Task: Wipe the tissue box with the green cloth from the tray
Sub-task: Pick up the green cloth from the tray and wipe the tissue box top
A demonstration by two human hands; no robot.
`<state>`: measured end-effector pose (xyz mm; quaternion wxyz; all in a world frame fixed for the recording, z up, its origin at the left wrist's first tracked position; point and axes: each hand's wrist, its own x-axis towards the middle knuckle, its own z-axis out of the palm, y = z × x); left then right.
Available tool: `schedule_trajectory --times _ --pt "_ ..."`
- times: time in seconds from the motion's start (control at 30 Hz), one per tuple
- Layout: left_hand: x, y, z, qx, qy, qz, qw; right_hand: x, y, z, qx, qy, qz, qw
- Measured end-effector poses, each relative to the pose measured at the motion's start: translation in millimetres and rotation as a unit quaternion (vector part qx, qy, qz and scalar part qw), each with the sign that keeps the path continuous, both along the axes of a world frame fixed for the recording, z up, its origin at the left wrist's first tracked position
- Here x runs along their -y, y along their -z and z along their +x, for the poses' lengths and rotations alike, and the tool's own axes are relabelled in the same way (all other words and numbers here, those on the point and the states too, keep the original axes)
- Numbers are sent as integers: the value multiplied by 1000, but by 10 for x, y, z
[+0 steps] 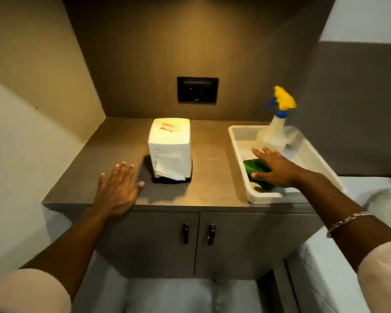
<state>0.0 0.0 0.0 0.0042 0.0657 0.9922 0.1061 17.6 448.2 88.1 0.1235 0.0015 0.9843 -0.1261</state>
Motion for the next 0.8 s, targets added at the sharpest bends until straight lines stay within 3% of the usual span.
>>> schedule_trajectory --times 0.13,0.27,0.47,0.63,0.8 --pt "15 124 -71 -28 6 -69 997 -71 172 -93 80 -4 -2 997" --pt "48 146 -77 -40 2 -77 996 -10 251 -103 74 4 10 997" --pt "39 161 -75 -38 -2 -74 997 86 214 33 -55 41 -6 998" --pt "5 56 -44 6 -2 -61 998 79 59 127 -127 81 -81 985" --pt "25 -325 -107 38 17 95 995 164 -349 172 -284 20 -122 951"
